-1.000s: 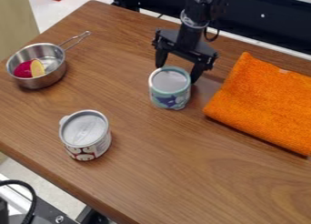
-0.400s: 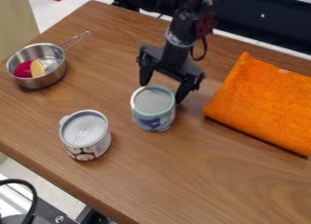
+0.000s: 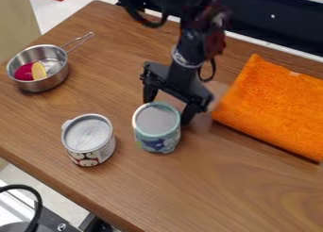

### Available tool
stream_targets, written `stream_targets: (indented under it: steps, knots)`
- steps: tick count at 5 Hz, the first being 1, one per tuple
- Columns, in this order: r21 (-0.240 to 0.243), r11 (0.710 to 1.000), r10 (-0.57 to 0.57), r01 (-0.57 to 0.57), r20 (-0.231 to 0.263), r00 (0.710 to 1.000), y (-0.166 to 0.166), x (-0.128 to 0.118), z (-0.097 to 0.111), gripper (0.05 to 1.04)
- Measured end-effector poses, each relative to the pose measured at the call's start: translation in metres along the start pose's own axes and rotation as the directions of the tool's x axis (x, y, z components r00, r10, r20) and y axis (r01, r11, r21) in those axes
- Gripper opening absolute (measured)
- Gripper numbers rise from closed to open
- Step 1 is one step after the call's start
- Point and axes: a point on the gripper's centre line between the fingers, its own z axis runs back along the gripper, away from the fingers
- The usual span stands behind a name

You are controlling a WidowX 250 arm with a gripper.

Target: Moved blue object near other object on the middle of the table

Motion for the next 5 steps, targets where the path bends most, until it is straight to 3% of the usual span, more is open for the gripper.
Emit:
stream_targets:
  steps: [2, 3, 4, 5]
  knots:
    - [-0.009, 0.999, 0.043, -0.043, 0.057, 0.997, 0.003, 0.015, 0.016, 0.995]
    - [-0.018, 0.997, 0.072, -0.070, 0.101, 0.992, 0.011, 0.039, 0.026, 0.995]
    - [-0.042, 0.998, 0.056, -0.051, 0.125, 0.991, 0.014, 0.055, 0.024, 0.995]
    - [-0.096, 0.994, 0.064, -0.052, 0.128, 0.990, 0.027, 0.074, 0.033, 0.995]
